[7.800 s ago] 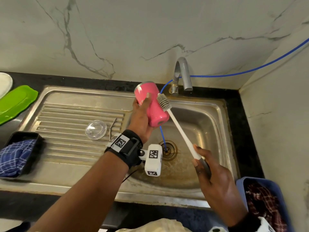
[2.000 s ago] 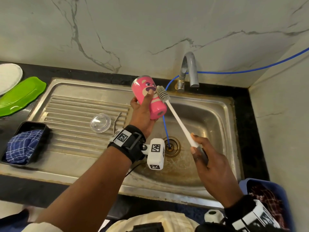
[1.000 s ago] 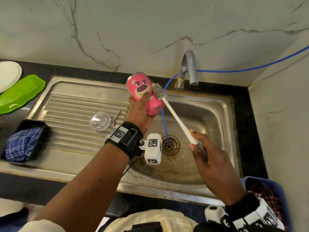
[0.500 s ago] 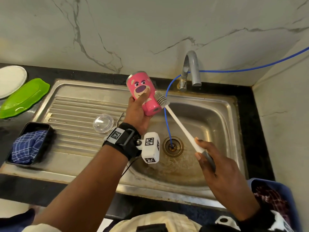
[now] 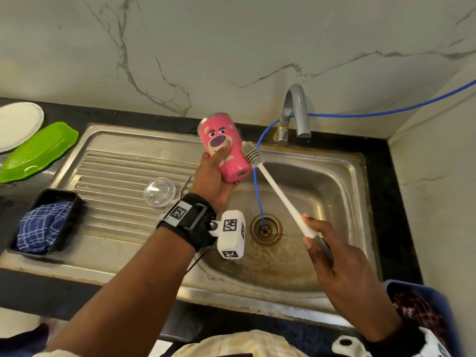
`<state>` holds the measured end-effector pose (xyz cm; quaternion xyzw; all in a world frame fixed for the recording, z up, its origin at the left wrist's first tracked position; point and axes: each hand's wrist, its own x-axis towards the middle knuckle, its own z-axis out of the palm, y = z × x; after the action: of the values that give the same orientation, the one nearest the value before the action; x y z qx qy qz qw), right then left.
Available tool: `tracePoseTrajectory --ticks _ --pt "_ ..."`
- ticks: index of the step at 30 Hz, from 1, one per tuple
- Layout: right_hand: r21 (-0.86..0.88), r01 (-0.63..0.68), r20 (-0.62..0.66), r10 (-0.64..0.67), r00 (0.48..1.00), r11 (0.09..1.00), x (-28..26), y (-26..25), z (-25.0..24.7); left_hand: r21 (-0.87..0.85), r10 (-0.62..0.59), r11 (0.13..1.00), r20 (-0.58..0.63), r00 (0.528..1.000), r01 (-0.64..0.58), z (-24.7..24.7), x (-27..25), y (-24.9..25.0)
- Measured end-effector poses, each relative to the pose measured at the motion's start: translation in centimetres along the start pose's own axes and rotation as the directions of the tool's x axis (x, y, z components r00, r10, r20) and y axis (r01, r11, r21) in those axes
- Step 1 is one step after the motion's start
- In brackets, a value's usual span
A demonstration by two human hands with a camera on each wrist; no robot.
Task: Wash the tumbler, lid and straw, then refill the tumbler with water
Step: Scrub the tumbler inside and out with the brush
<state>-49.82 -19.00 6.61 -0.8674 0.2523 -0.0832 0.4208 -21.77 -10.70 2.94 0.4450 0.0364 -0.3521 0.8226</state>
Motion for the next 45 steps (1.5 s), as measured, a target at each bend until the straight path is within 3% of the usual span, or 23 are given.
tracePoseTrajectory --ticks 4,10,17,24,30,39,45 --pt "-0.02 -0.014 -0.059 0.013 0.998 1.0 0.6 0.3 0.2 0.052 -0.053 0.997 0.082 0.995 0.048 0.2 -0.5 -0.9" --pt "0.031 0.0 -0.023 0.001 1.0 1.0 -0.8 0.2 0.4 0.028 -0.058 0.998 0.013 0.998 0.058 -0.7 0.6 -0.3" --pt "-0.003 -0.019 -0.064 0.018 0.998 1.0 0.8 0.6 0.2 0.084 -0.089 0.993 0.066 0.994 0.084 0.3 -0.5 -2.0" --pt "0.011 -0.029 0.003 0.029 1.0 1.0 -0.5 0.9 0.3 0.033 -0.024 0.999 0.009 1.0 0.024 -0.7 0.3 -0.5" --pt "0.006 -0.032 -0.006 0.032 0.999 0.999 -0.4 0.6 0.3 0.05 0.004 0.999 0.048 0.999 -0.006 -0.8 -0.5 -1.6" --pt "0.023 -0.006 -0.009 0.006 1.0 1.0 -0.7 0.5 0.4 0.061 0.042 0.997 -0.014 0.999 -0.041 0.0 -0.5 -1.0" --pt "0.018 -0.033 -0.011 0.033 0.999 0.999 -0.1 0.8 0.6 0.101 -0.003 0.995 -0.012 1.0 0.004 -0.1 -0.8 -1.4"
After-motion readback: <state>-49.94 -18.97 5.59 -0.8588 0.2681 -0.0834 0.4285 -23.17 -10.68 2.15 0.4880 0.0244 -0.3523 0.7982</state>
